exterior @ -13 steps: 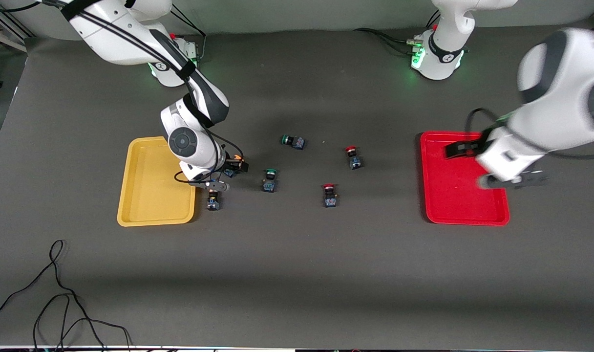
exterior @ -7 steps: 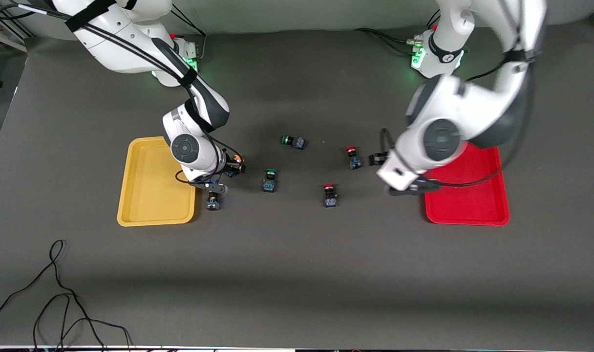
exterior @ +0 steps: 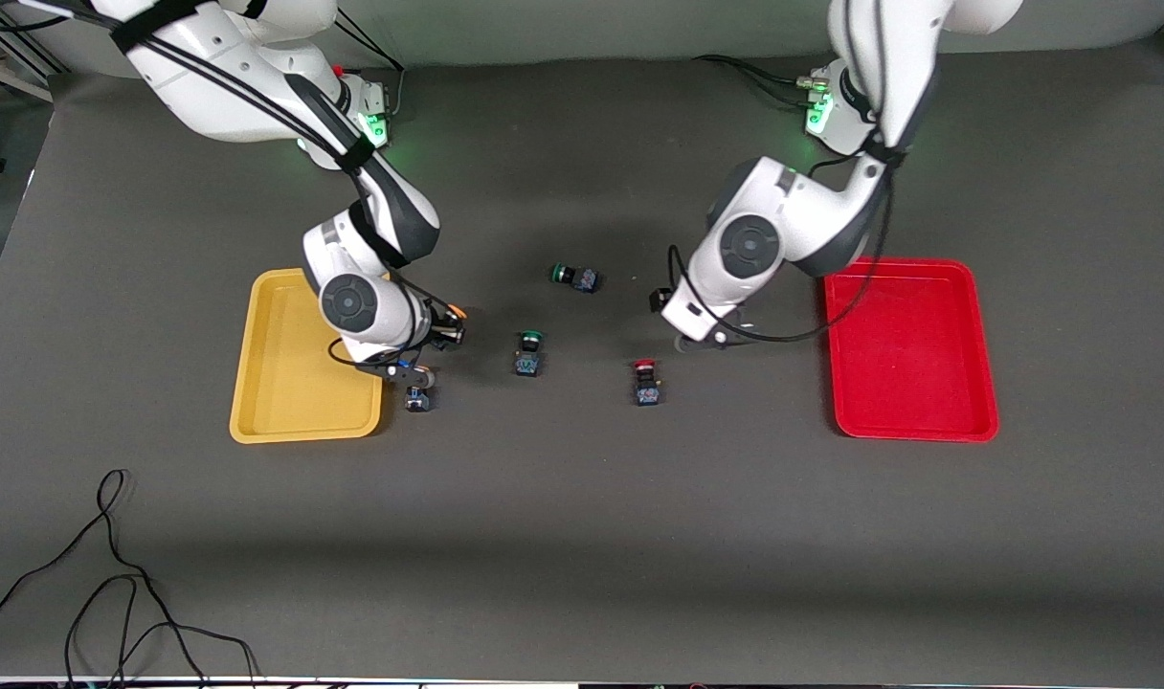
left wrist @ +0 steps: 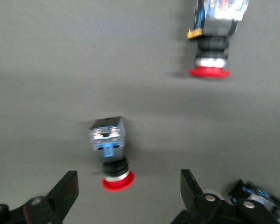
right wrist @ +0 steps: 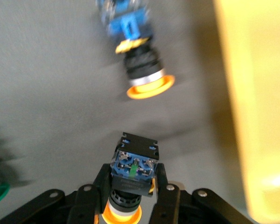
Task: Place red and yellow buttons in trays
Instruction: 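Grasp the orange button while the left gripper reaches a red button, then drop the orange button in the yellow tray while the left gripper lifts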
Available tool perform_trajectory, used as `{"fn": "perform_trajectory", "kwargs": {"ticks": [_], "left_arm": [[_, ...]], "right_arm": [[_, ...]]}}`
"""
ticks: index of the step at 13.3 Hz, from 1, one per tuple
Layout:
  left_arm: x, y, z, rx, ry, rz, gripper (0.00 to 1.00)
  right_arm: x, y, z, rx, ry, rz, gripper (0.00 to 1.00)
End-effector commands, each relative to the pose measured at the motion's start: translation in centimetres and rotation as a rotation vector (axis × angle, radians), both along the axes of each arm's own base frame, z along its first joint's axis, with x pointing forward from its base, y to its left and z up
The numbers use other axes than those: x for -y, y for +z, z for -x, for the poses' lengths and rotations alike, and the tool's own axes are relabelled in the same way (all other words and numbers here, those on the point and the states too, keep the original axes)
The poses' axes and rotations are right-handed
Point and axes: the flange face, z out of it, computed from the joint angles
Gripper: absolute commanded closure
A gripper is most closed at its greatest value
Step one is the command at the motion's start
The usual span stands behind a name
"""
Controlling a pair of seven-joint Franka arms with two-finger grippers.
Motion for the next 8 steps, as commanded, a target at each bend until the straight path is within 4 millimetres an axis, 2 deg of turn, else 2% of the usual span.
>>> {"fn": "perform_trajectory", "kwargs": {"ticks": [1, 3, 4, 5, 6, 7, 8], "left_arm": [[-0.3, -3.2, 1.5, 0.036, 0.014, 0.003, 0.04], [-0.6, -4.1, 1.7, 0.037, 0.001, -0.001, 0.04], [-0.8, -4.6, 1.9, 0.034, 0.002, -0.004, 0.08], [-0.8, -4.9, 1.9, 0.040, 0.004, -0.002, 0.18], [-0.8, -5.1, 1.9, 0.038, 0.004, -0.003, 0.34], [-0.8, -5.2, 1.9, 0.037, 0.002, -0.003, 0.46], [-0.9, -5.1, 1.8, 0.039, 0.000, -0.002, 0.58]], "right_arm": [[5.2, 6.3, -1.1, 0.035, 0.077, 0.024, 0.94], [11.1, 6.1, -0.9, 0.021, 0.139, 0.013, 0.90], [12.5, 5.7, 0.1, 0.008, 0.159, 0.011, 0.90], [13.6, 4.8, 1.0, 0.009, 0.167, 0.009, 0.89], [15.0, 3.4, 1.7, 0.019, 0.192, -0.003, 0.86], [16.0, 2.2, 1.8, 0.036, 0.211, -0.012, 0.77], [16.2, 1.2, 1.8, 0.030, 0.211, -0.013, 0.58]]}}
